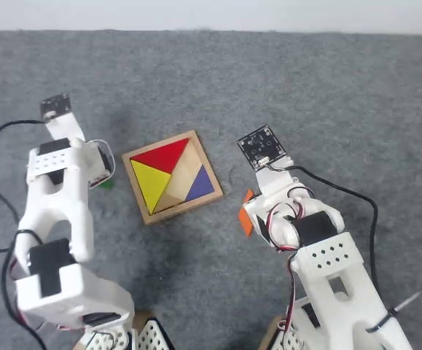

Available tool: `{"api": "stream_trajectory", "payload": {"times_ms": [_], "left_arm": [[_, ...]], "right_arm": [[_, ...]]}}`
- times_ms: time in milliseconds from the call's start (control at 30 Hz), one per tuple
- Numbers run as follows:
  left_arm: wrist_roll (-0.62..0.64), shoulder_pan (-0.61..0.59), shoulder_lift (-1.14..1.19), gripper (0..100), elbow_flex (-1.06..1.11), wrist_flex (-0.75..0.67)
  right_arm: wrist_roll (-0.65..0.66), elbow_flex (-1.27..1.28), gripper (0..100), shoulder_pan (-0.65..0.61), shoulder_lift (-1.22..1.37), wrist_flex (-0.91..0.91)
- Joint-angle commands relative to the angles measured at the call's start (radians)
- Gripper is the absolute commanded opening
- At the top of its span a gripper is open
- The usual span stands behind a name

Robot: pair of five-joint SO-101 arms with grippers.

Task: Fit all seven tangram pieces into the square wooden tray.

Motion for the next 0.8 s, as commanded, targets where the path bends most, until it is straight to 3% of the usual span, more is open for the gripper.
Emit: {"api": "stream_trajectory", "payload": {"times_ms": [0, 167, 467, 767], "left_arm": [[-0.032, 0.005, -0.025, 4, 0.002, -0.017], [-0.031, 0.006, -0.018, 4, 0.002, -0.051], [-0.034, 0.112, -0.018, 2, 0.001, -0.058], [-0.035, 0.104, -0.015, 2, 0.007, -0.058]], "right_arm": [[0.014, -0.011, 3.7, 0.005, -0.038, 0.012], [0.015, -0.011, 3.7, 0.005, -0.038, 0.012], [0.015, -0.011, 3.7, 0.01, -0.038, 0.012], [0.015, -0.011, 3.7, 0.01, -0.038, 0.012]]}}
